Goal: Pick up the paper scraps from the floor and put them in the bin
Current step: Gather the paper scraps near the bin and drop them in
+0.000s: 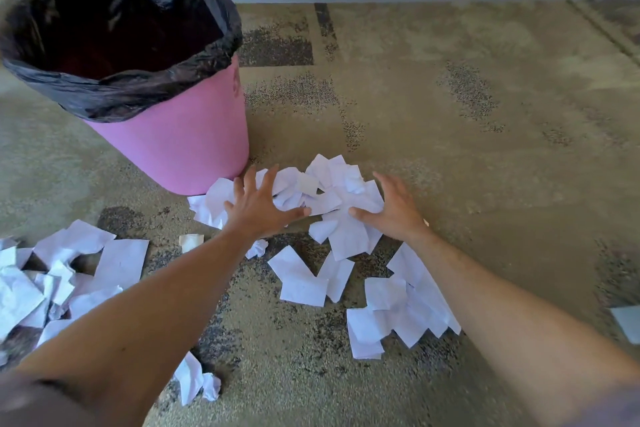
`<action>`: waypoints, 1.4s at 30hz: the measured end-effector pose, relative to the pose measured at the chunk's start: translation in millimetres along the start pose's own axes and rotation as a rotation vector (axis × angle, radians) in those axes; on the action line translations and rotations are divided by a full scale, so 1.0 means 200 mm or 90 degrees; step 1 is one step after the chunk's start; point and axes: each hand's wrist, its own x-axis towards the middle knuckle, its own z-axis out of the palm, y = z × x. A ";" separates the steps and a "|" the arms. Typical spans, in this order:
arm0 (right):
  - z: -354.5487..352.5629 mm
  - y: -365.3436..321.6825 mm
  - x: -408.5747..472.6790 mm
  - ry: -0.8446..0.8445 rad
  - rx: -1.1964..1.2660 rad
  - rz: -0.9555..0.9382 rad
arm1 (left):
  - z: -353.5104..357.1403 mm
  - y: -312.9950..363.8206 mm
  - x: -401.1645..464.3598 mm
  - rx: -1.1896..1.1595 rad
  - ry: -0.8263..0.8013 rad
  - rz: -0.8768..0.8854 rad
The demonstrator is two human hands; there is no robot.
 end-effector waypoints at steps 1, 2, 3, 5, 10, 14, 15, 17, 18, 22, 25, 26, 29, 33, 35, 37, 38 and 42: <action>0.01 -0.02 0.04 -0.017 -0.003 -0.010 | 0.00 0.01 0.02 -0.004 -0.010 0.001; 0.01 -0.04 0.08 -0.036 -0.010 -0.024 | 0.00 0.03 0.04 -0.001 -0.021 0.007; 0.02 -0.06 0.11 -0.057 -0.024 -0.040 | 0.00 0.04 0.06 0.014 -0.037 0.019; 0.02 -0.10 0.16 -0.108 -0.069 -0.063 | 0.01 0.08 0.08 0.072 -0.079 0.051; 0.08 -0.14 0.14 -0.124 -0.207 -0.114 | 0.06 0.16 0.06 0.193 -0.112 0.120; 0.10 -0.18 0.04 -0.151 -0.230 -0.132 | 0.08 0.19 0.01 0.240 -0.113 0.166; 0.10 -0.18 0.01 -0.155 -0.230 -0.134 | 0.08 0.19 0.00 0.238 -0.116 0.174; 0.13 -0.16 -0.03 -0.154 -0.224 -0.137 | 0.10 0.20 -0.04 0.220 -0.111 0.186; 0.15 -0.16 -0.06 -0.150 -0.206 -0.133 | 0.12 0.20 -0.07 0.203 -0.102 0.190; 0.20 -0.17 -0.12 -0.086 -0.065 -0.094 | 0.16 0.20 -0.15 0.107 -0.065 0.216; 0.20 -0.17 -0.17 -0.076 0.091 -0.044 | 0.18 0.20 -0.20 0.042 -0.040 0.232; 0.19 -0.17 -0.19 -0.079 0.155 -0.025 | 0.18 0.20 -0.22 0.018 -0.031 0.234; 0.18 -0.17 -0.26 -0.080 0.299 0.031 | 0.17 0.18 -0.26 -0.082 -0.016 0.194; 0.15 -0.16 -0.32 -0.067 0.402 0.074 | 0.07 0.18 -0.31 -0.251 0.013 0.050; 0.13 -0.16 -0.34 -0.052 0.457 0.089 | 0.01 0.17 -0.34 -0.332 0.040 0.017; 0.08 -0.19 -0.36 -0.032 0.531 0.103 | -0.07 0.16 -0.37 -0.423 0.057 -0.008; 0.05 -0.21 -0.37 -0.019 0.563 0.109 | -0.12 0.16 -0.39 -0.473 0.066 -0.021; -0.11 -0.35 -0.40 0.017 0.647 0.073 | -0.34 0.17 -0.47 -0.682 0.108 -0.043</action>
